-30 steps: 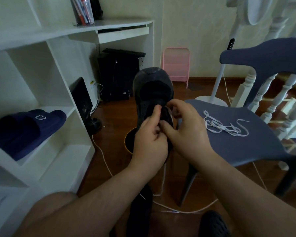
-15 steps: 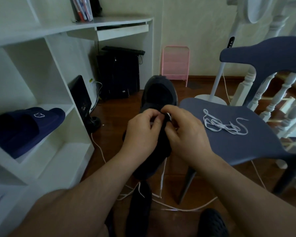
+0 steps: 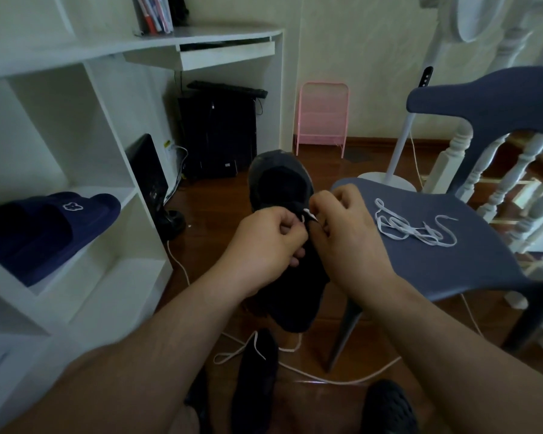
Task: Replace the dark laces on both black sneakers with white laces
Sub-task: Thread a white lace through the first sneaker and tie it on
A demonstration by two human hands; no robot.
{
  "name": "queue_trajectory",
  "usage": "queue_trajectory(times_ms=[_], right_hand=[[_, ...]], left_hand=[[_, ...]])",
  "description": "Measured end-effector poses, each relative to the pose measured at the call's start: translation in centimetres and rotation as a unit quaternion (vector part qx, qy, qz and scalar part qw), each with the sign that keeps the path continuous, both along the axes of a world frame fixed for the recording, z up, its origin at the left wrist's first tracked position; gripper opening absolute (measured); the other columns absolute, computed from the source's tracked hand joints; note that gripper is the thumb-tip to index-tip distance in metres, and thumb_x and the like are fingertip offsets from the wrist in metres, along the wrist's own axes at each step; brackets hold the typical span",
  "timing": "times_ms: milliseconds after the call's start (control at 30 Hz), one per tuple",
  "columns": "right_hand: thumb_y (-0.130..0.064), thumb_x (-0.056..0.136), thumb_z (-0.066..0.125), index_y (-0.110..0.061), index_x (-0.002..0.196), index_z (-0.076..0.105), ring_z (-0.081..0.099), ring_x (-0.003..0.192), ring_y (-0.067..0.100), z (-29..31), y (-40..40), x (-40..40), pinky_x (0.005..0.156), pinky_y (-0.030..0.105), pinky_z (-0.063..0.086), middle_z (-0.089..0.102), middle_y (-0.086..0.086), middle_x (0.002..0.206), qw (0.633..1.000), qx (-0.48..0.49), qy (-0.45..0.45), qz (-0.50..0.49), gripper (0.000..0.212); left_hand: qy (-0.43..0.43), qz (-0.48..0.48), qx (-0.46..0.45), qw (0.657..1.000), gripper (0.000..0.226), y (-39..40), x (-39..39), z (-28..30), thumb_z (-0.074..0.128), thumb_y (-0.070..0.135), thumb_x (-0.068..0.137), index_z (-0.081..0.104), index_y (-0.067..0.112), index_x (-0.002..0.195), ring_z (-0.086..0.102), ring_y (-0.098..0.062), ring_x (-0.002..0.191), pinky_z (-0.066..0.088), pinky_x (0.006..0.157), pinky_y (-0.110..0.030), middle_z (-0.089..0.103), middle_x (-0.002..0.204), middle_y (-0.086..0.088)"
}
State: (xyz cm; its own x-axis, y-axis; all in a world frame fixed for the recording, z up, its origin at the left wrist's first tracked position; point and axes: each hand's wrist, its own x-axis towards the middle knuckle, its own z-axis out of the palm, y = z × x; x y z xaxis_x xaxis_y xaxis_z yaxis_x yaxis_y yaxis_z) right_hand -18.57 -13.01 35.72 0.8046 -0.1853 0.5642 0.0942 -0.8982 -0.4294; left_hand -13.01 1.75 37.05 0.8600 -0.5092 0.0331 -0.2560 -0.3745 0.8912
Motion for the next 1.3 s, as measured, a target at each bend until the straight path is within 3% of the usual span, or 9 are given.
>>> queue_trajectory(times_ms=[233, 433, 667, 767, 867, 933, 1067, 1200, 1300], right_hand=[[-0.02, 0.093, 0.065, -0.018, 0.099, 0.056, 0.048, 0.079, 0.018, 0.1, -0.9, 0.1, 0.066, 0.04, 0.047, 0.049, -0.001, 0.095, 0.999, -0.004, -0.034, 0.008, 0.011], [-0.027, 0.099, 0.06, -0.019, 0.096, 0.047, 0.052, 0.069, 0.023, 0.0, -1.4, 0.1, 0.061, 0.046, 0.047, 0.054, -0.003, 0.078, 0.999, -0.026, -0.004, -0.028, 0.015], [-0.013, 0.096, 0.052, -0.024, 0.11, 0.045, 0.049, 0.057, 0.025, 0.2, -1.9, -0.1, 0.053, 0.044, 0.043, 0.047, -0.001, 0.061, 0.998, 0.03, 0.033, -0.034, 0.02], [-0.012, 0.096, 0.055, -0.03, 0.114, 0.048, 0.049, 0.057, 0.02, 0.2, -2.1, -0.2, 0.052, 0.042, 0.043, 0.046, -0.004, 0.062, 0.997, 0.061, 0.035, -0.018, 0.026], [-0.012, 0.097, 0.055, -0.04, 0.123, 0.053, 0.047, 0.06, 0.006, 0.3, -1.9, -0.4, 0.053, 0.03, 0.038, 0.047, -0.012, 0.066, 0.996, 0.071, 0.048, 0.0, 0.038], [-0.01, 0.096, 0.054, -0.044, 0.129, 0.059, 0.047, 0.062, 0.001, 0.2, -1.7, -0.5, 0.056, 0.024, 0.037, 0.052, -0.016, 0.073, 0.995, 0.083, 0.06, 0.009, 0.048], [-0.005, 0.095, 0.052, -0.043, 0.132, 0.065, 0.051, 0.054, 0.0, -0.2, -1.5, -0.5, 0.051, 0.013, 0.033, 0.058, -0.015, 0.074, 0.989, 0.127, 0.073, 0.022, 0.055], [-0.002, 0.093, 0.051, -0.043, 0.132, 0.066, 0.052, 0.057, 0.002, -0.2, -1.3, -0.6, 0.052, 0.014, 0.034, 0.057, -0.012, 0.068, 0.991, 0.113, 0.069, 0.036, 0.059], [-0.002, 0.091, 0.054, -0.038, 0.124, 0.072, 0.057, 0.068, 0.003, -0.2, -1.0, -0.6, 0.062, 0.016, 0.041, 0.061, -0.018, 0.075, 0.992, 0.096, 0.069, 0.043, 0.053]], left_hand=[[0.073, -0.105, -0.018, 0.992, 0.014, 2.5, 1.4, 1.4, 0.059, 0.012, 0.105, 0.069, 0.01, 0.095, 0.071, -0.019, 0.067, 0.061, 0.063, -0.033, 0.069, 0.077, -0.003], [0.01, -0.165, 0.048, 0.985, 0.023, 2.4, 0.7, 1.6, 0.059, 0.018, 0.096, 0.068, 0.027, 0.078, 0.075, -0.018, 0.073, 0.065, 0.075, -0.041, 0.069, 0.073, 0.003], [0.117, -0.313, -0.021, 0.942, 0.009, 3.1, -0.5, 2.8, 0.05, 0.009, 0.074, 0.053, 0.013, 0.067, 0.061, -0.02, 0.061, 0.047, 0.063, -0.027, 0.055, 0.061, -0.01], [0.108, -0.231, -0.042, 0.966, 0.02, 2.5, -0.4, 2.1, 0.051, 0.014, 0.083, 0.055, 0.018, 0.064, 0.057, -0.023, 0.055, 0.046, 0.059, -0.027, 0.05, 0.062, -0.009], [0.017, -0.093, -0.05, 0.994, 0.035, 2.0, 0.3, 1.2, 0.053, 0.02, 0.102, 0.058, 0.025, 0.068, 0.053, -0.02, 0.058, 0.044, 0.059, -0.035, 0.052, 0.064, 0.0], [-0.064, -0.042, 0.004, 0.997, 0.028, 1.9, 0.6, 0.8, 0.057, 0.031, 0.104, 0.064, 0.031, 0.078, 0.057, -0.019, 0.061, 0.045, 0.058, -0.037, 0.059, 0.068, 0.004], [-0.169, -0.04, 0.138, 0.975, 0.018, 1.6, 0.5, 0.1, 0.056, 0.045, 0.103, 0.063, 0.041, 0.088, 0.055, -0.011, 0.084, 0.047, 0.068, -0.03, 0.05, 0.1, 0.007], [-0.218, -0.054, 0.153, 0.962, 0.021, 1.4, 0.8, -0.5, 0.049, 0.042, 0.104, 0.056, 0.038, 0.084, 0.043, -0.013, 0.096, 0.046, 0.082, -0.036, 0.04, 0.1, 0.008], [-0.224, -0.06, 0.149, 0.961, 0.021, 1.1, 0.7, -0.3, 0.048, 0.041, 0.104, 0.05, 0.046, 0.083, 0.038, -0.014, 0.102, 0.041, 0.084, -0.03, 0.034, 0.103, 0.009]])
